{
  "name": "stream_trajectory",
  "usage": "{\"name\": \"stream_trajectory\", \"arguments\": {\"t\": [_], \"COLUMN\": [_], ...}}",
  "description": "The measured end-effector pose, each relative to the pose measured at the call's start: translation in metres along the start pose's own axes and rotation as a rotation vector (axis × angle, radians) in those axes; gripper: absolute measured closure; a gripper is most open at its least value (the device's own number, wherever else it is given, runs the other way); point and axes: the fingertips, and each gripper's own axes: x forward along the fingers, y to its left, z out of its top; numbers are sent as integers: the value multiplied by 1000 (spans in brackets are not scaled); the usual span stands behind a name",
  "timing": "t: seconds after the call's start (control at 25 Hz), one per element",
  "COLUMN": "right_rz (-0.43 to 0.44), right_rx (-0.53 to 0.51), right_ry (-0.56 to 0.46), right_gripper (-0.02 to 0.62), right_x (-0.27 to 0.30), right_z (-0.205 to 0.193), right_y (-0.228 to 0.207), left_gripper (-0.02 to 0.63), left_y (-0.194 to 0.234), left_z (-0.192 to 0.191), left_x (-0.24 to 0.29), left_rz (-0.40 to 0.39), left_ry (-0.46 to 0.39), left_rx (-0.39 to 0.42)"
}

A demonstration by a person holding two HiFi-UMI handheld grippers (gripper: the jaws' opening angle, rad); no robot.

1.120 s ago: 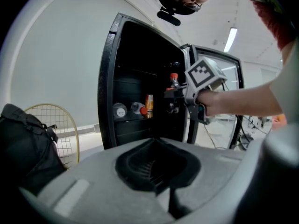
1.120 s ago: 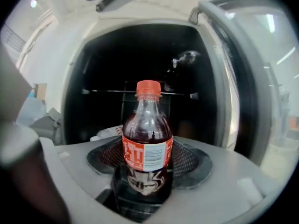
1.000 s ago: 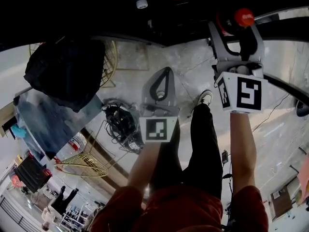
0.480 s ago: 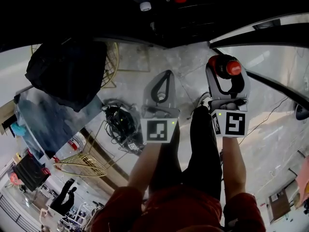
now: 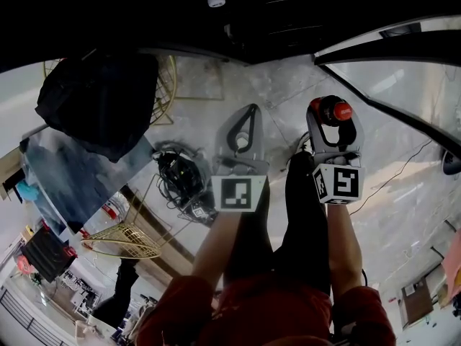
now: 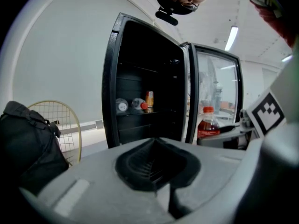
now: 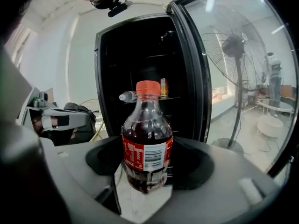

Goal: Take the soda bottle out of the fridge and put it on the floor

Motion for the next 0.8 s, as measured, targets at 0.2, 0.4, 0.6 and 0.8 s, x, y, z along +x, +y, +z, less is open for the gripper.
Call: {"name": "stream_trajectory", "arguments": {"t": [0.2, 0.4, 0.6, 0.8], "right_rz": [-11, -2, 57, 142], "right_rx": [26, 49, 16, -10], "right_ry": [36, 54, 84, 155], "right_gripper": [291, 291, 291, 291], "right_x": [-1, 0, -1, 5], "right_z": [-21, -42, -66, -103], "right_y": [-5, -7, -17, -18], "left_gripper": [606, 606, 606, 606], "left_y": [7, 7, -15, -25], "left_z": [-13, -31, -56, -98], "left_x": [-4, -4, 3, 5], "left_rz": [16, 19, 31, 79], "left_ry": [8, 19, 38, 86], "left_rx": [-25, 19, -7, -75]}}
